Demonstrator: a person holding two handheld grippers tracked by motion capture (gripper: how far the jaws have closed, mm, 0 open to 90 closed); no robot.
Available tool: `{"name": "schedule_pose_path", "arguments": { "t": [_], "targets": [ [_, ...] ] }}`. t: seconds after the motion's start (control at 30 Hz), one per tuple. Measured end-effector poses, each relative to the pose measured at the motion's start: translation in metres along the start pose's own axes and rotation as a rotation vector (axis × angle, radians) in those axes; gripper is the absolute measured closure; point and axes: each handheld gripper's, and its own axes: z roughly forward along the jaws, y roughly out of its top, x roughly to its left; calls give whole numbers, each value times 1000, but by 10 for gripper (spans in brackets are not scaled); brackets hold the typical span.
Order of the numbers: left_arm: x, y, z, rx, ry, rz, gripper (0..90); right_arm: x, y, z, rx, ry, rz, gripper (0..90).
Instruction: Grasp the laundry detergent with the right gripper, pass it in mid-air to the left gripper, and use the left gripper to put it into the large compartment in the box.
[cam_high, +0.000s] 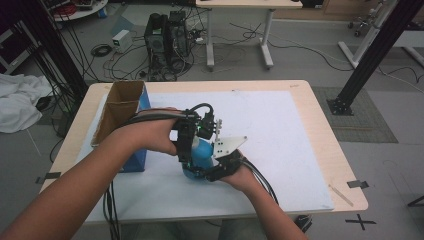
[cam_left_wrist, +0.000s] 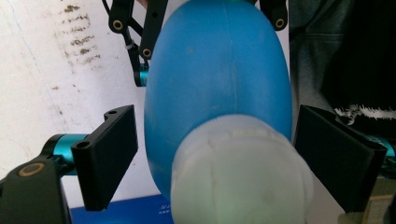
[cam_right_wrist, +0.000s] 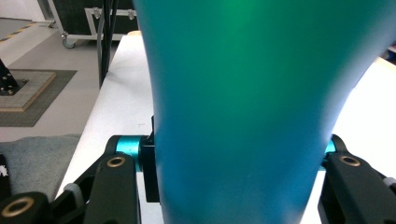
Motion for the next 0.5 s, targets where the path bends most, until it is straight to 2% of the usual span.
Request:
{"name": "schedule_pose_path", "arguments": {
  "t": [0.3, 0.5],
  "targets": [
    [-1, 3, 3, 9, 0, 18, 139, -2, 2, 3, -3, -2, -32, 445],
    [-1, 4, 5, 12, 20, 22, 140, -1, 2, 3, 4, 5, -15, 445]
  ]
}}
